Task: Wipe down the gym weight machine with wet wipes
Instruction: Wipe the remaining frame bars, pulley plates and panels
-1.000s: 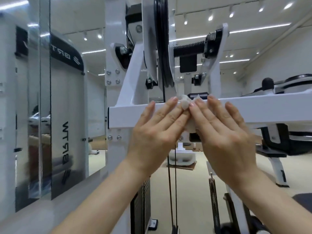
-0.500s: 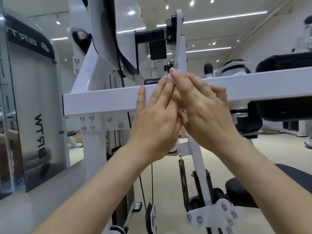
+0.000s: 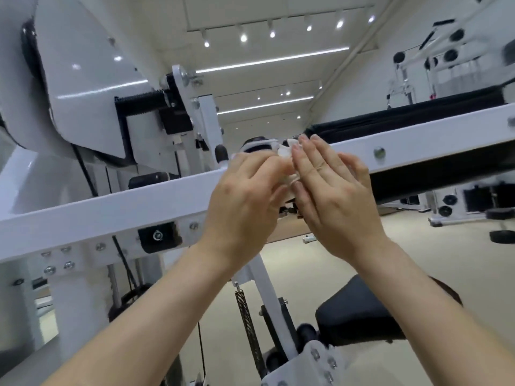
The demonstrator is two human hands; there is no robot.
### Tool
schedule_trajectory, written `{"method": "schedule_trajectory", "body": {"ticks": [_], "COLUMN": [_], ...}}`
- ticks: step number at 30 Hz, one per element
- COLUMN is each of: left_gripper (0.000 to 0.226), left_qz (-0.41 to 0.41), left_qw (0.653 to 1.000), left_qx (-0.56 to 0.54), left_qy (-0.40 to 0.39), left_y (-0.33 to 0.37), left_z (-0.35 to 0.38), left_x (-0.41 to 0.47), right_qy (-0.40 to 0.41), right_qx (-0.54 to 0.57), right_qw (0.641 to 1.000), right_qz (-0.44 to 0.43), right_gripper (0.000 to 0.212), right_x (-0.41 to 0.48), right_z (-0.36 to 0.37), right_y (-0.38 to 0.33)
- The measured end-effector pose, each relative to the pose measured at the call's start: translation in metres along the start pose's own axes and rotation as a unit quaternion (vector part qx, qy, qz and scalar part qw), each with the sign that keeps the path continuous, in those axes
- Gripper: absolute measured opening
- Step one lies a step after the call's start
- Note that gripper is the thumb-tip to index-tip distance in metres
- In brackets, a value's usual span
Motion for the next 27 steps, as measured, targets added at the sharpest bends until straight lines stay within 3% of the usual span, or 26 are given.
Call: {"method": "schedule_trajectory", "body": {"ticks": [3,6,9,14,21,27], "left_gripper": [0.006,0.01,0.026,0.02,0.029,0.023], "left_qz": [-0.031,0.0,0.021,0.094,0.139,0.114], "left_qw": [0.999,0.999,0.997,0.993,0.983,0.988], "left_qx": [-0.024,-0.052,-0.073,0.067,0.108,0.092], "left_qy": [0.011,0.002,-0.035,-0.037,-0.055,-0.046], "left_y": [0.002,-0.004,0.001,0.006,0.006,0.006], "left_z": [0.009,0.004,0.01,0.022,0.025,0.025], "left_x": [0.007,0.001,0.0,-0.005,-0.009,-0.007], "right_qy": [-0.023,-0.06,-0.007,0.072,0.183,0.131], "right_qx": [0.052,0.027,-0.019,-0.054,0.015,0.114], "right_qw": [0.995,0.998,0.998,0.993,0.983,0.983], "right_qz": [0.087,0.01,-0.066,-0.079,0.022,0.059], "right_gripper": [0.055,0.056,0.047,0.038,0.016,0.009], "right_x": [0.001,-0.005,-0.004,-0.037,-0.036,-0.03], "right_z": [0.004,0.006,-0.002,-0.02,-0.042,-0.014], "right_y": [-0.014,-0.012,0.019,0.058,0.069,0.022]}}
Point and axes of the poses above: each hand's wrist, its own x-axis towards the middle knuckle, its own z-axis out of the palm, y = z × x, the point moved 5 cm from there along x, towards the middle knuckle, and after that the axes turned 10 degrees about y, right-handed, at the moved point
